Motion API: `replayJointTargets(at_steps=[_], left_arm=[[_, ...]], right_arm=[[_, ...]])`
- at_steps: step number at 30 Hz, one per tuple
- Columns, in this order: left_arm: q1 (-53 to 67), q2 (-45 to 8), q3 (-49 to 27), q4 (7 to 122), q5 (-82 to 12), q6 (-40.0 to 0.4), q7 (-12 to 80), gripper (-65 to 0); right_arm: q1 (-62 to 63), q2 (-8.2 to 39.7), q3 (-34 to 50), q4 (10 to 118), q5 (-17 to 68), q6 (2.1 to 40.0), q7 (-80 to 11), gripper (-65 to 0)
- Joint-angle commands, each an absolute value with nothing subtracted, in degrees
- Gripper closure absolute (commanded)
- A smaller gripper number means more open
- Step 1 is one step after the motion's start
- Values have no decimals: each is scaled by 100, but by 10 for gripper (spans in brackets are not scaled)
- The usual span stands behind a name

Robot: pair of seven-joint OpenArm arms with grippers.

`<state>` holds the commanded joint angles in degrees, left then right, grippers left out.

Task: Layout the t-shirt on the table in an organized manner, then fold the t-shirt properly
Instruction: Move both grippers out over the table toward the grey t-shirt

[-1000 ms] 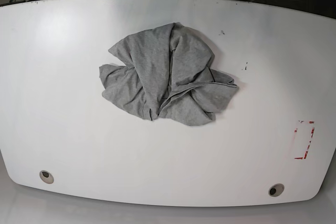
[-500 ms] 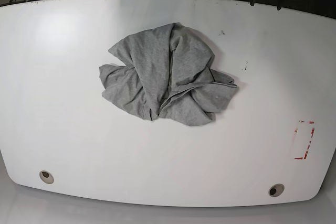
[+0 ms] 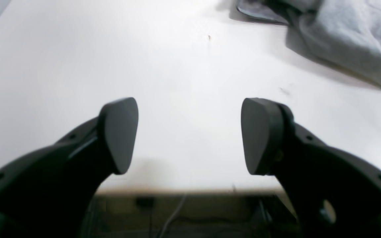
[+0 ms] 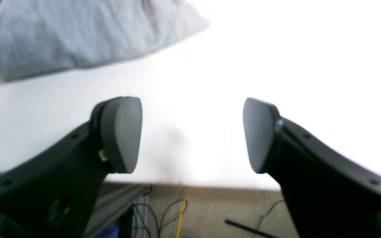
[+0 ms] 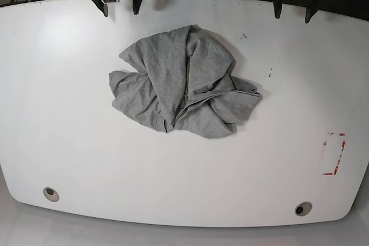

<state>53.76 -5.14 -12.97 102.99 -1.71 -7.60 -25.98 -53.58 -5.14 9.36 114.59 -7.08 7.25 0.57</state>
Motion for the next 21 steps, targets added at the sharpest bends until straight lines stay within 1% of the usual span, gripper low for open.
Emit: replayJointTargets(at_steps=[4, 21], left_arm=[[5209, -523, -1288, 10281, -171, -769, -2598, -444], [4514, -541, -1174, 10273, -189, -769, -2598, -444]], right_arm=[[-5191, -514, 936, 11459, -708, 725, 40, -455], [-4145, -523, 910, 11459, -673, 734, -796, -456]])
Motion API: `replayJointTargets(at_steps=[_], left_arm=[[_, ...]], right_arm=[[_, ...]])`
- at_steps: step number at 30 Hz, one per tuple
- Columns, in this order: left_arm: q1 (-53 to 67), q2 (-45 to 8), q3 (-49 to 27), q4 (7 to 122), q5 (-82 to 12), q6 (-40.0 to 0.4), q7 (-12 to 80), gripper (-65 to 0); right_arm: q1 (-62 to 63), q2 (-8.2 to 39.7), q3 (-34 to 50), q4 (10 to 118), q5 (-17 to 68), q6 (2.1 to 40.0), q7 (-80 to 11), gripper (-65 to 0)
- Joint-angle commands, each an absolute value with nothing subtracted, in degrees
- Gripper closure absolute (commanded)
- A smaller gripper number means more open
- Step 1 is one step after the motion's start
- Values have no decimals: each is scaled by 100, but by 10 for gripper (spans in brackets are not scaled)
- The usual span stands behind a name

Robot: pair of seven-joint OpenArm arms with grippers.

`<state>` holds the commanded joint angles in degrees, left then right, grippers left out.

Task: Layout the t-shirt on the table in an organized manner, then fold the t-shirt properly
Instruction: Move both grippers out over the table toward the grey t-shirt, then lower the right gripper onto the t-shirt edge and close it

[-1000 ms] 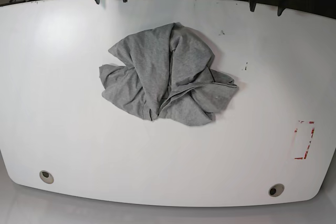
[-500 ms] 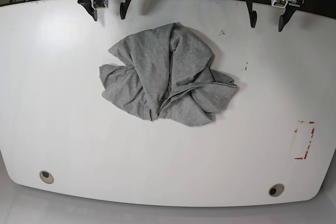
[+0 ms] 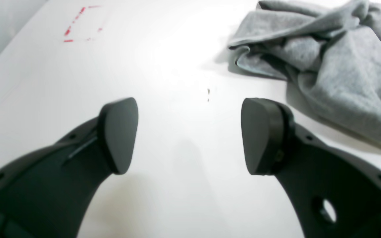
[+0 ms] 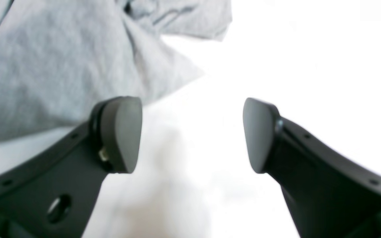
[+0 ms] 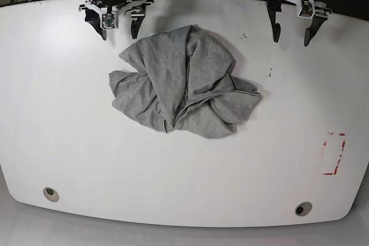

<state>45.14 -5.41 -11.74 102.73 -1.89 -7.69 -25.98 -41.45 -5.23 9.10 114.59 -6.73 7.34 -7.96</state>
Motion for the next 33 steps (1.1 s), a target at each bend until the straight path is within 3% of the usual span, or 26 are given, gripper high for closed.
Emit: replayJointTargets(at_steps=[15, 29, 33], left_arm=[[4048, -690, -1156, 10035, -180, -769, -2598, -444], [3758, -646, -1174, 10026, -171, -769, -2598, -444], [3820, -646, -1174, 10026, -171, -769, -2598, -444]], right_arm=[[-3029, -734, 936, 11459, -664, 734, -1604, -455], [-2695, -743, 945, 11424, -664, 690, -1622, -455], [-2615, -752, 945, 11415, -655, 690, -2009, -455]])
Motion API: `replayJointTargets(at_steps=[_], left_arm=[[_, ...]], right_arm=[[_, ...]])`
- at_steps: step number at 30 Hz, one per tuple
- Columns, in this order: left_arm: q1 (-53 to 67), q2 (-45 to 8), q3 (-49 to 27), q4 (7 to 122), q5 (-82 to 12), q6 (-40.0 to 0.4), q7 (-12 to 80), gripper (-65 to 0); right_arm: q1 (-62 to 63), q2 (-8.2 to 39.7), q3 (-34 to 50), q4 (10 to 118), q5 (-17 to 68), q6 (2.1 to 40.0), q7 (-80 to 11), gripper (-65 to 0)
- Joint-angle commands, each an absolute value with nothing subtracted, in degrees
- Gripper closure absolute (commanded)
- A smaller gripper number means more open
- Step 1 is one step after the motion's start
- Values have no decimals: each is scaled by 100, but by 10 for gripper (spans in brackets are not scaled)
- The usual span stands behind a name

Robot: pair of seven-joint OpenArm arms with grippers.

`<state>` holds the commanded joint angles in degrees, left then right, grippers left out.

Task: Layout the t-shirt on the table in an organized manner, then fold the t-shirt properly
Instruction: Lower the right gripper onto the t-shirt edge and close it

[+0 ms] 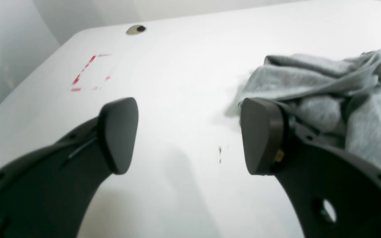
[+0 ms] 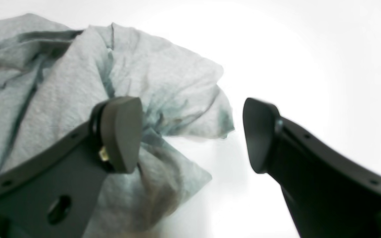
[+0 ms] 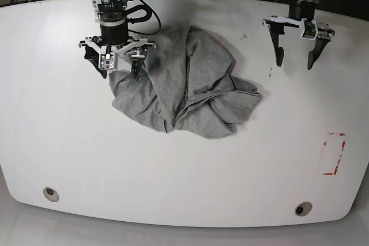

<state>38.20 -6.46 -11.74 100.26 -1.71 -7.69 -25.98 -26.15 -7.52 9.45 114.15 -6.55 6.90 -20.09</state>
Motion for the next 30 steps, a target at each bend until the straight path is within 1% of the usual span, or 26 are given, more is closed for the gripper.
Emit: replayJointTargets(at_steps=[3, 6, 10, 14, 18, 23, 30], left_arm=[[3837, -646, -1174, 10026, -171, -769, -2598, -444], [3846, -646, -1174, 10026, -171, -769, -2598, -444], [3846, -593, -1156, 10026, -171, -769, -2598, -444], [3846, -549, -1156, 10026, -171, -769, -2598, -448], [3846, -549, -1156, 10026, -171, -769, -2598, -448], [3846, -549, -1156, 10035, -171, -769, -2598, -448], [3846, -549, -1156, 10035, -171, -769, -2598, -449]], right_arm=[[-2536, -769, 954, 11415, -611, 690, -2193, -455], [-2519, -752, 1007, 11415, -224, 690, -2193, -455], [-2273, -743, 1393, 11389, 154, 690, -2316, -455], [-1991, -734, 1780, 11222, 435, 725, -2633, -455], [-1824, -716, 2009, 11055, 664, 734, -2782, -455], [-1622, -470, 2141, 10791, 1121, 734, -3090, -455], [-1543, -242, 2141, 10316, 1930, 734, -3125, -455]])
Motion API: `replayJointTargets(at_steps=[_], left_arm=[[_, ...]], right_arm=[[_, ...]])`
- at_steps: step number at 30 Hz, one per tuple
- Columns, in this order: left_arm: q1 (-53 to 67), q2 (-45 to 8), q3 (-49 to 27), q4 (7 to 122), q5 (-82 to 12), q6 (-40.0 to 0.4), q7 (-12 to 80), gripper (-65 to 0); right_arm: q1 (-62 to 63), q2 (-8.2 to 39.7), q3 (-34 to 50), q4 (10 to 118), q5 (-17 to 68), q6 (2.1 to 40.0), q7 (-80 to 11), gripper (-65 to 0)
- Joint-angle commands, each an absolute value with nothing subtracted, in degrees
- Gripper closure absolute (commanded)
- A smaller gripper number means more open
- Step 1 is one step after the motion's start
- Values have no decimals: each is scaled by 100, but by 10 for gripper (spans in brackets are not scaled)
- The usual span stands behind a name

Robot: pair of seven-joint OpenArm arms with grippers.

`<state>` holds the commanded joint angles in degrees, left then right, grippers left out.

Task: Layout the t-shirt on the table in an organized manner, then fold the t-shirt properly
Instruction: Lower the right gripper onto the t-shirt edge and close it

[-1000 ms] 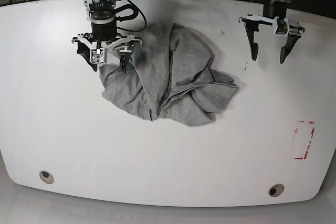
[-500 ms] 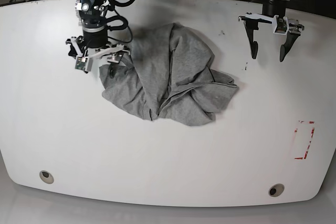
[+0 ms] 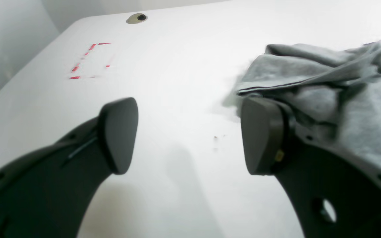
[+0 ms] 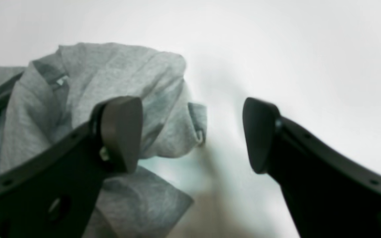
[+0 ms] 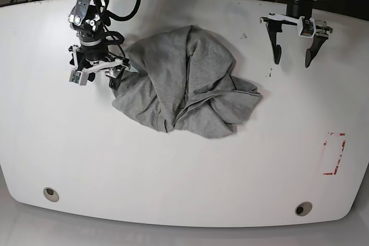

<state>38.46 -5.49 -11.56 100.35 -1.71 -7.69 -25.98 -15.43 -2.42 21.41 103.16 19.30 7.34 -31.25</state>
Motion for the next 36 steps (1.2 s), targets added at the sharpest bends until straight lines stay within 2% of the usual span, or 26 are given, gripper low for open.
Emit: replayJointTargets(at_steps=[7, 19, 22, 25, 28, 29, 30, 31, 36], left_arm=[[3846, -549, -1156, 10035, -171, -769, -2598, -449], [3846, -567, -1156, 10035, -171, -769, -2598, -449], [3846, -567, -1156, 10035, -171, -769, -2598, -449], [3846, -567, -1156, 10035, -171, -769, -2598, -449], [3846, -567, -1156, 10035, -171, -769, -2598, -449], [3837, -567, -1156, 10035, -171, -769, -2598, -449], [3829, -567, -1156, 10035, -171, -769, -2598, -449], [3829, -567, -1156, 10035, -171, -769, -2598, -449], [3811, -567, -1156, 10035, -171, -769, -2598, -449]], right_arm=[[-1437, -127, 2114, 9851, 2185, 734, -3116, -453], [-1279, -136, 2105, 9745, 2185, 743, -3116, -437], [-1200, -127, 2097, 9613, 2185, 822, -3116, -349], [-1121, -127, 2097, 9473, 2185, 1033, -3134, -220], [-1068, -127, 2105, 9385, 2185, 1042, -3292, -98], [-1051, -127, 2105, 9367, 2185, 1042, -3319, -77], [-1015, -127, 2105, 9341, 2185, 1042, -3363, -18], [-1007, -127, 2105, 9332, 2185, 1042, -3389, 0], [-998, -127, 2105, 9367, 2176, 1051, -3521, 0]])
